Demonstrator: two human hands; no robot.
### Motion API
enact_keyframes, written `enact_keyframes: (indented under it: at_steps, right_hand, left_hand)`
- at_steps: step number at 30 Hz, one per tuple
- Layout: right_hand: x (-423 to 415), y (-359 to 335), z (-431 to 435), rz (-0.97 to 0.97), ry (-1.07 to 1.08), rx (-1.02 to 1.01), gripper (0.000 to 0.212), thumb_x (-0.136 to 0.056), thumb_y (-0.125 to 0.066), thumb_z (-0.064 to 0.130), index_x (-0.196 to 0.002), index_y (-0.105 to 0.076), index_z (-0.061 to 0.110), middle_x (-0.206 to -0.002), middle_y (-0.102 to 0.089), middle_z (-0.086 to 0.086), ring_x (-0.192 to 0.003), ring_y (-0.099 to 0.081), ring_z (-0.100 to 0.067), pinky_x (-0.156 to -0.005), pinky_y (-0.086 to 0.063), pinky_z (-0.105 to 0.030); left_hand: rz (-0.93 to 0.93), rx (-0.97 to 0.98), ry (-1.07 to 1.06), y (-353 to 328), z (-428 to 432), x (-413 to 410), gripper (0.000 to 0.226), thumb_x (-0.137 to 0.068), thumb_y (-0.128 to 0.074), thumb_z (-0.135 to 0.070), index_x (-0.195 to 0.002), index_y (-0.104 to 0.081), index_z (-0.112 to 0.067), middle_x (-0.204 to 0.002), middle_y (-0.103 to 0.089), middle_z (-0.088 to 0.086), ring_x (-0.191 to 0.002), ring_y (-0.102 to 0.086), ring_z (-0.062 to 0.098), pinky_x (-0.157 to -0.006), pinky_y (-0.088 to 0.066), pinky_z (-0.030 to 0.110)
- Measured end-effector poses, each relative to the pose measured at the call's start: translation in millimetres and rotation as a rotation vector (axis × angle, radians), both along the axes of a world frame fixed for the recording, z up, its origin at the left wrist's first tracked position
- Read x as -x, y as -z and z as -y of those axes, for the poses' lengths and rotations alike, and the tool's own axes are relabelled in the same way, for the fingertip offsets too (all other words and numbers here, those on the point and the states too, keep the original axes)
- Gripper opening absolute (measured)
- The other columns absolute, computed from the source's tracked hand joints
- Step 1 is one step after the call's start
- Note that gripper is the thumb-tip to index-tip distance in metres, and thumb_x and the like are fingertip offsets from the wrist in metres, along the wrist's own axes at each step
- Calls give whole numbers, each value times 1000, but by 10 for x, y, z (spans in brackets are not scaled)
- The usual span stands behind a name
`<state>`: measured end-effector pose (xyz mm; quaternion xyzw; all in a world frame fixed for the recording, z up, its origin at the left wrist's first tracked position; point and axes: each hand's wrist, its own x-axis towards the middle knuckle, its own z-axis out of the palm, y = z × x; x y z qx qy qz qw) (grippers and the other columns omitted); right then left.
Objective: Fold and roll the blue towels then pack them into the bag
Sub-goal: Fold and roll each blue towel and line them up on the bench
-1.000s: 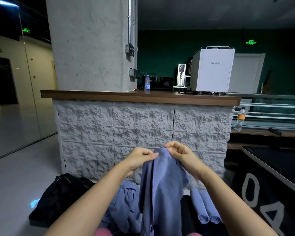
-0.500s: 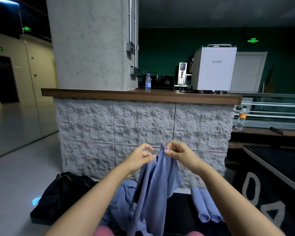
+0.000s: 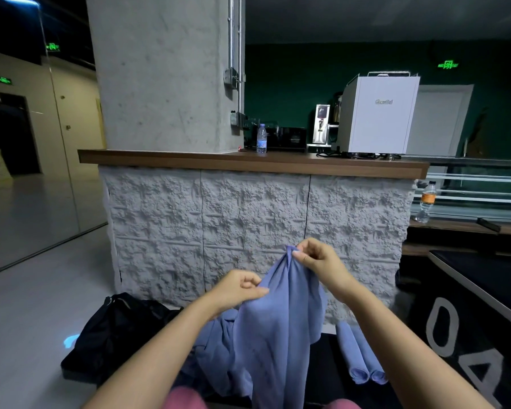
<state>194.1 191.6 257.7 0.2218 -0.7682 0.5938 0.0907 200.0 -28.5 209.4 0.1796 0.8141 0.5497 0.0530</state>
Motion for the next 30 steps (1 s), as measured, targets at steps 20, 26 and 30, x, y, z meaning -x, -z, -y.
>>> enact_keyframes:
  at_steps: [20, 26, 30]
  right_hand:
    - [208, 284, -230, 120, 239, 208, 20, -92, -58, 9, -74, -53, 13, -65, -48, -2, -58, -40, -9, -52, -31, -20]
    - [-29, -41, 81, 229, -230, 206, 13, -89, -58, 2, -90, -68, 9, -77, -68, -2, -68, -61, -8, -65, -49, -17]
    - [-137, -150, 366, 191, -257, 167, 6, -86, -64, 6, -82, -68, 10, -78, -69, -4, -70, -62, -9, -66, -50, -18]
  left_hand:
    - [318, -945, -467, -176, 371, 242, 25, -85, -64, -5, -106, -61, 8, -85, -70, 16, -67, -69, 19, -61, -59, 28]
    - [294, -821, -373, -319, -3, 223, 33, -88, -59, -3, -118, -55, 10, -102, -65, 18, -73, -67, 15, -80, -55, 29]
    - [264, -641, -274, -380, -230, 101, 20, -91, -53, 1, -107, -64, 1, -89, -69, 13, -73, -66, 19, -69, -55, 28]
